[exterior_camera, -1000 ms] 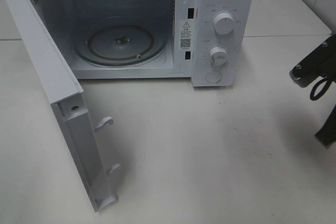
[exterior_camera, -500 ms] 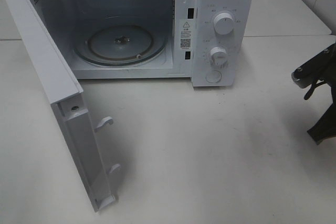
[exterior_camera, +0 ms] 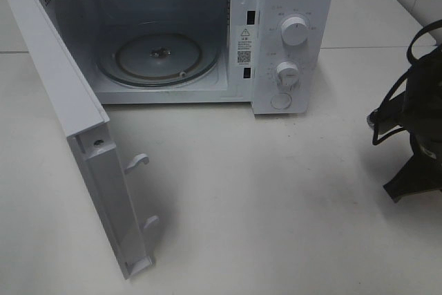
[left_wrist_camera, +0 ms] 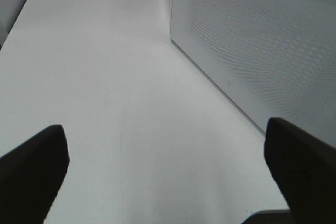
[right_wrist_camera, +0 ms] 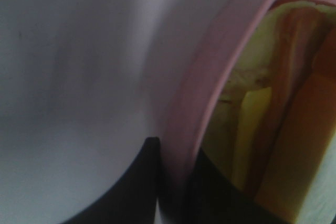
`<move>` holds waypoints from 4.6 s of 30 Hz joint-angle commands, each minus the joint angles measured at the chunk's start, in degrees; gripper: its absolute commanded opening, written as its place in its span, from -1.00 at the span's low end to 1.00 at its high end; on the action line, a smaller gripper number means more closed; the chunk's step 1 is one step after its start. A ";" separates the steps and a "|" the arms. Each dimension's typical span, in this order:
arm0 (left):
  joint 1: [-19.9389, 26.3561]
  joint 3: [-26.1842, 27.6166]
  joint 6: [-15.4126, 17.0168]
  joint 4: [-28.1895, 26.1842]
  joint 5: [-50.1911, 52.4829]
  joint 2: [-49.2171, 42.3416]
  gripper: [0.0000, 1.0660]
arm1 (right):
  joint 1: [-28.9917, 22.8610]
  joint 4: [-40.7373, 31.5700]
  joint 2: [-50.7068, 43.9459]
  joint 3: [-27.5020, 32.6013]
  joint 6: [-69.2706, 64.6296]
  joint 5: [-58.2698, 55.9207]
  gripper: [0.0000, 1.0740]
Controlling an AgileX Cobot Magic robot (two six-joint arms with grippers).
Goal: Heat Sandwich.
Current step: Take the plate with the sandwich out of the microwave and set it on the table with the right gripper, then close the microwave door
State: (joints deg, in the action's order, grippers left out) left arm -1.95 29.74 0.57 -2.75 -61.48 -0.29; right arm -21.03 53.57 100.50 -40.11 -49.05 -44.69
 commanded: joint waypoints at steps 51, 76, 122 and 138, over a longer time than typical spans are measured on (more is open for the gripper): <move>0.00 -0.11 0.52 -0.29 0.17 -0.92 0.81 | 0.34 -17.88 -8.37 -0.23 17.07 3.27 0.45; 0.00 -0.11 0.52 -0.29 0.17 -0.92 0.81 | 0.34 -50.99 -45.78 -0.23 49.45 -8.08 0.42; 0.00 -0.11 0.52 -0.29 0.17 -0.92 0.81 | 17.76 -50.48 -99.41 11.63 48.01 -12.32 0.42; 0.00 -0.11 0.52 -0.29 0.17 -0.92 0.81 | 17.76 -50.48 -102.33 11.63 47.90 -12.32 0.42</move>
State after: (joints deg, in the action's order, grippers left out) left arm -1.95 29.74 0.57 -2.75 -61.48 -0.29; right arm -3.72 3.09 -0.23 -28.53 -0.69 -57.41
